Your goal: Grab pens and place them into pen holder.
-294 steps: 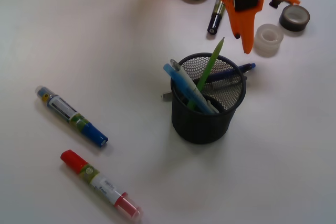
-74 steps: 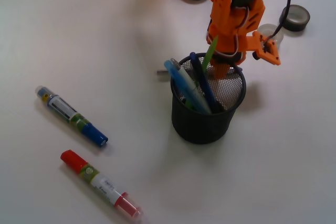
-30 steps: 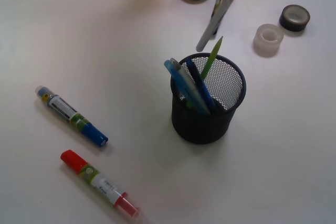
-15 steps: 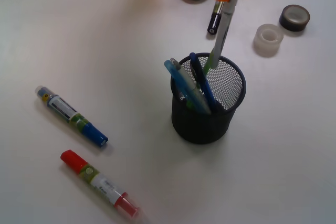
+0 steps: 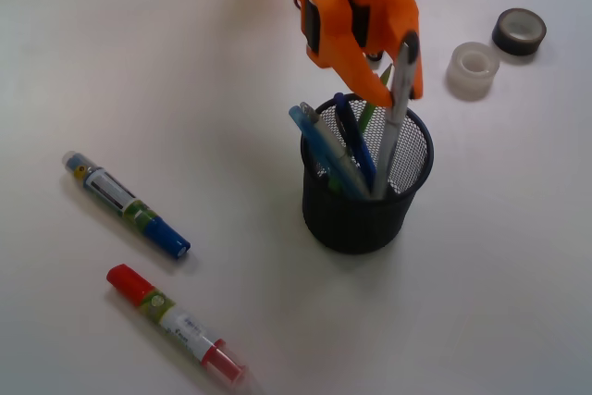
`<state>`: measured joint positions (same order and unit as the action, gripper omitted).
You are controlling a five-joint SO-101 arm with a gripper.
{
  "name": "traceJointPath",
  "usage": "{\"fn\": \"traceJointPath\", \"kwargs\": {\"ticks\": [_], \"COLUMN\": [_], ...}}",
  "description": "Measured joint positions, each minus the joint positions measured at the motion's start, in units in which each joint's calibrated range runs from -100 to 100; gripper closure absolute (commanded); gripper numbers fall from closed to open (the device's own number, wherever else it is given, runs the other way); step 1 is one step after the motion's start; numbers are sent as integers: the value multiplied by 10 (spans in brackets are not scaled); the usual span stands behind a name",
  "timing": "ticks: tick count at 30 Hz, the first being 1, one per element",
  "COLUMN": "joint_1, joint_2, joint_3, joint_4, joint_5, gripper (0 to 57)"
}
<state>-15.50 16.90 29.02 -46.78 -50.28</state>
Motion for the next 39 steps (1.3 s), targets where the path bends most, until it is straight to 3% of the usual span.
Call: {"fn": "traceJointPath", "kwargs": {"ticks": [3,9,18,20,26,39], "joint_1": [-4,1,2,2,33,125], "joint_2": [12,11,-126,-169,-316,-672], "joint_3": [-13,-26,-141,-146,-75,291], "joint_4": [0,72,430,505,676,914], "joint_5": [0,27,202,253,381,462], "gripper": [344,344,347,378,564,570]}}
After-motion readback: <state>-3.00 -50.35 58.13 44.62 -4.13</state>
